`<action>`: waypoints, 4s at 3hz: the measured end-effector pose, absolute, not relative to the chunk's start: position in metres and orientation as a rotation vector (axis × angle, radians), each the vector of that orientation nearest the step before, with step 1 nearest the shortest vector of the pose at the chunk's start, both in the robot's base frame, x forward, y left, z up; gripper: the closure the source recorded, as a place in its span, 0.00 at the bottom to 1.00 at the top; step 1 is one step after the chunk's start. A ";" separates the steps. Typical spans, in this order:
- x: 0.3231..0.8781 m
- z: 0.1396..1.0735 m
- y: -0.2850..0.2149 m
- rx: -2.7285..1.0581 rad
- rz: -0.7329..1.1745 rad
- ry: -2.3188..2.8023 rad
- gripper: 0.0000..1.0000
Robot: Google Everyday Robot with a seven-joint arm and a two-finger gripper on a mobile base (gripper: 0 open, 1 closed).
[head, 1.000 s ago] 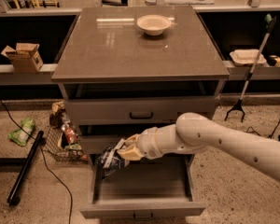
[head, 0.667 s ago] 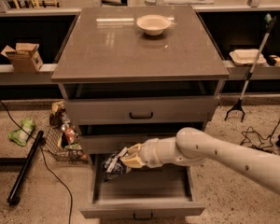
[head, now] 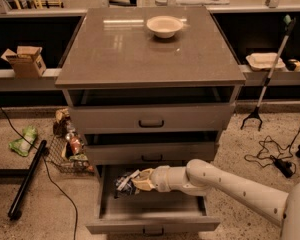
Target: Place blue chip bag into bottom drawer
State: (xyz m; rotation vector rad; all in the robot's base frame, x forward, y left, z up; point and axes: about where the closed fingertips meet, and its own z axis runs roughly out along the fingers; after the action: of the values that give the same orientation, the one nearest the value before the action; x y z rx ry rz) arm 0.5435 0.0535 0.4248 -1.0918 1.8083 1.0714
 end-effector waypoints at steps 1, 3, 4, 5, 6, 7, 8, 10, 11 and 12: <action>0.544 0.425 0.053 -1.095 1.069 1.810 1.00; 0.574 0.361 0.031 -0.994 1.059 1.926 1.00; 0.589 0.327 0.016 -0.921 1.050 1.983 1.00; 0.598 0.303 0.007 -0.877 1.050 2.013 1.00; 0.604 0.283 0.003 -0.834 1.076 2.033 0.83; 0.609 0.268 0.002 -0.804 1.116 2.040 0.52; 0.608 0.267 0.004 -0.814 1.146 2.026 0.29; 0.601 0.275 -0.004 -0.797 1.179 1.993 0.00; 0.589 0.291 -0.018 -0.800 1.209 1.984 0.00; 0.575 0.321 -0.035 -0.816 1.217 1.987 0.00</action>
Offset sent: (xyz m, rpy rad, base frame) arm 0.0293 -0.0199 -0.0579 -0.0597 0.0770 -0.0635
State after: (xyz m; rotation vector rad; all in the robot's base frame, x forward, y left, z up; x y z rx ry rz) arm 0.5747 -0.0354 0.3212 -0.8162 1.9866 1.2166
